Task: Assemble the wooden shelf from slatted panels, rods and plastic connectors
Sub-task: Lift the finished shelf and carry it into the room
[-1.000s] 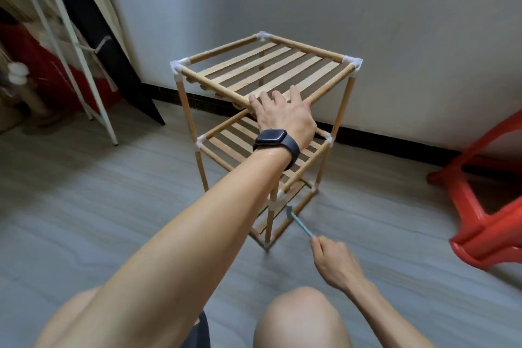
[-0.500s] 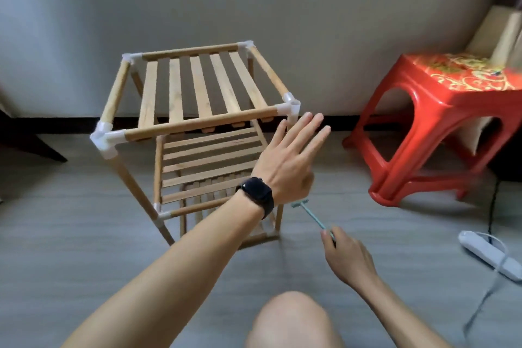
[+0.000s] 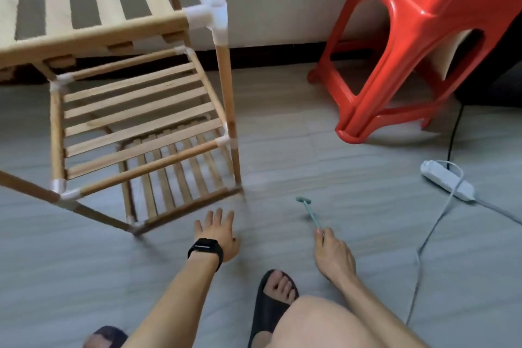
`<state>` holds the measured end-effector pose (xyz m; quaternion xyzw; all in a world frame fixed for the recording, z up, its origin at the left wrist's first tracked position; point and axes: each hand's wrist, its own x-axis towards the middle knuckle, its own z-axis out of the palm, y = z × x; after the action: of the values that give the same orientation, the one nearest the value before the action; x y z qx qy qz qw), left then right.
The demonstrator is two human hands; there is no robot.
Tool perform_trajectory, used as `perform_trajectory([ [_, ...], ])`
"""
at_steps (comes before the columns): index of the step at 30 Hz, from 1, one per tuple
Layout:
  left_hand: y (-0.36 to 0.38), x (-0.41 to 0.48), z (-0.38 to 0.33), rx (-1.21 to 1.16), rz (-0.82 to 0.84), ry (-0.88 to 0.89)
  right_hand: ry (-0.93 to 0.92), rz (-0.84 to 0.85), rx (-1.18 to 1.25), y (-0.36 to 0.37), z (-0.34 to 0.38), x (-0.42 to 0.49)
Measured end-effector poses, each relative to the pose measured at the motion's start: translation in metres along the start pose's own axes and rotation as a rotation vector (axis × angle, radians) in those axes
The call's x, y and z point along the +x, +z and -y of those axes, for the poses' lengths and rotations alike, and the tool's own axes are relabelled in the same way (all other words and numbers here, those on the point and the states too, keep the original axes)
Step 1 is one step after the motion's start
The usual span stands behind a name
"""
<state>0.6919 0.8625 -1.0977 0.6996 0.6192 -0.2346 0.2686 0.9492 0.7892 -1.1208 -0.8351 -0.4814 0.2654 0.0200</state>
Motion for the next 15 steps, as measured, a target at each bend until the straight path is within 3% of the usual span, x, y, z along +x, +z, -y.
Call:
perform_trajectory([
  [9, 0.062, 0.033, 0.016, -0.038, 0.175, -0.036, 0.081, -0.158, 0.021, 0.046, -0.012, 0.052],
  [15, 0.078, 0.033, 0.024, -0.035, 0.201, -0.023, 0.146, -0.039, -0.177, 0.068, -0.031, 0.047],
])
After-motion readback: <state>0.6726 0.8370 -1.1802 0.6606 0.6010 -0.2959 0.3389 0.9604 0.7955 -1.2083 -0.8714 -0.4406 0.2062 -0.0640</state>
